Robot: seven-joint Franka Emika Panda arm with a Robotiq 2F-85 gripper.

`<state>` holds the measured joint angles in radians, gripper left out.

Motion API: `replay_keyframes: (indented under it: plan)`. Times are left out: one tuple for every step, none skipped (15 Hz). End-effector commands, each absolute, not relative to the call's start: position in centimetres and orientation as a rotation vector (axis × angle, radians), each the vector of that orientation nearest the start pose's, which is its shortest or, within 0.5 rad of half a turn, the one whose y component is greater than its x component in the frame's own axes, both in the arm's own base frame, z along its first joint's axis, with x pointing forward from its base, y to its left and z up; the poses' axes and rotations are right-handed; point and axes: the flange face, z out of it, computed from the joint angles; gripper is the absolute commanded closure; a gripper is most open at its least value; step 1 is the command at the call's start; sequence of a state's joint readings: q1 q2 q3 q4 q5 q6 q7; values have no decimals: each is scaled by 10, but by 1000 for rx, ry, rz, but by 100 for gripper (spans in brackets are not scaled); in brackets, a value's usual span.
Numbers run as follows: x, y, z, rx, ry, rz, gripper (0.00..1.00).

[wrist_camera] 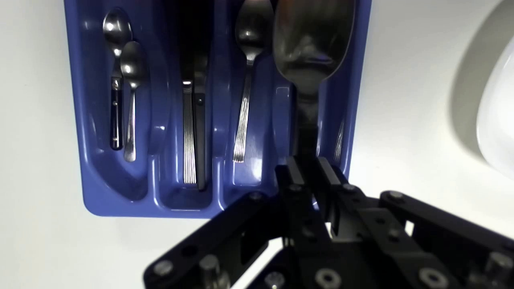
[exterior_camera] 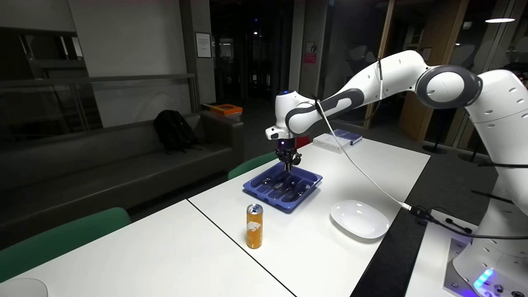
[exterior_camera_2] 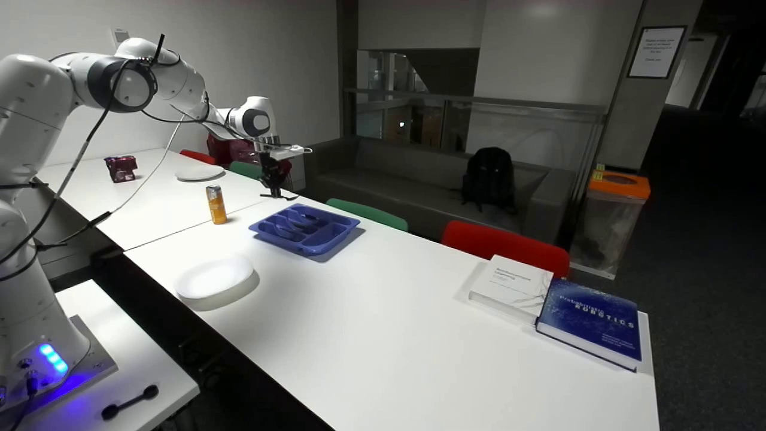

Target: Pick up the spoon from the table and put it in the spoon holder

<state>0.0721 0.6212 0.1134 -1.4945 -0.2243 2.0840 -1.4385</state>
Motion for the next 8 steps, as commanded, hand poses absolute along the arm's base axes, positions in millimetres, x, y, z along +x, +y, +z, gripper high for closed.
replay_keyframes:
  plan:
    - [703, 104, 306, 2055, 2228, -72, 97]
    - [704, 105, 306, 2050, 2209, -44, 97]
    - [705, 106, 306, 2043, 2212, -24, 97]
    - [706, 106, 305, 2028, 2213, -2, 97]
    - [707, 106, 302, 2008, 2223, 15, 97]
    - [708, 105, 299, 2003, 2230, 29, 97]
    - [709, 104, 296, 2001, 2231, 42, 97]
    - [708, 102, 293, 2002, 2230, 48, 97]
